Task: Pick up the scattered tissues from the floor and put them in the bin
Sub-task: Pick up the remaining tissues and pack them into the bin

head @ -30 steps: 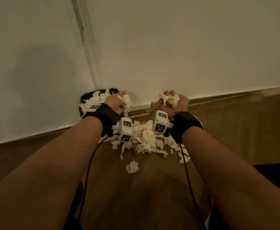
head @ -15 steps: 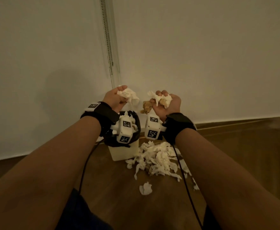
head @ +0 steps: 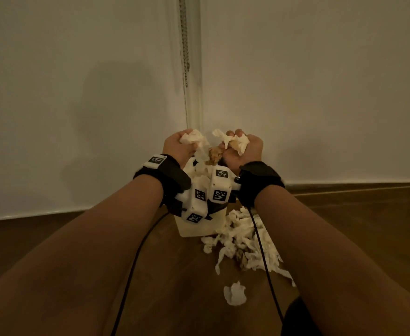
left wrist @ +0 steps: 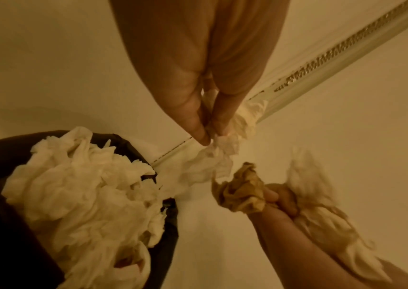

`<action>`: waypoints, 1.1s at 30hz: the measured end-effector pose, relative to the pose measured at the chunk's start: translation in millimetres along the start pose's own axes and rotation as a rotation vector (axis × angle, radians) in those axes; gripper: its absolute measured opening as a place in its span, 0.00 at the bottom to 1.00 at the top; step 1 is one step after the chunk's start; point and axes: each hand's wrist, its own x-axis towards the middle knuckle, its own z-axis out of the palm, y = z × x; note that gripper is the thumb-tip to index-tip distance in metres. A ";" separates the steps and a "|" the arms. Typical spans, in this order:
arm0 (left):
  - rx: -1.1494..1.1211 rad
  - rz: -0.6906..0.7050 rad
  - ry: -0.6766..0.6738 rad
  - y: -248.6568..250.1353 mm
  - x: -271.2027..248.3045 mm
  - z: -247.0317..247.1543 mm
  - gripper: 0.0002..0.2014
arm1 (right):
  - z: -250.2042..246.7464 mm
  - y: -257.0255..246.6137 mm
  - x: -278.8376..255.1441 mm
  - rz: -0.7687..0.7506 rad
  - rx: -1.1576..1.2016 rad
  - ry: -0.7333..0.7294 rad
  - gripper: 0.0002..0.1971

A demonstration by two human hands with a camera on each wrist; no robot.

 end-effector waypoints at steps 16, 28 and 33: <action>0.798 0.152 0.119 -44.5 36.0 -20.8 0.11 | -61.4 43.7 79.2 0.094 -1.187 0.022 0.10; 1.325 -0.043 -0.246 -79.4 35.9 11.1 0.19 | -68.6 56.9 81.1 0.312 -1.941 -0.113 0.24; 1.408 -0.121 -0.361 -84.9 35.1 28.0 0.20 | -58.0 41.9 66.7 0.489 -2.005 -0.346 0.23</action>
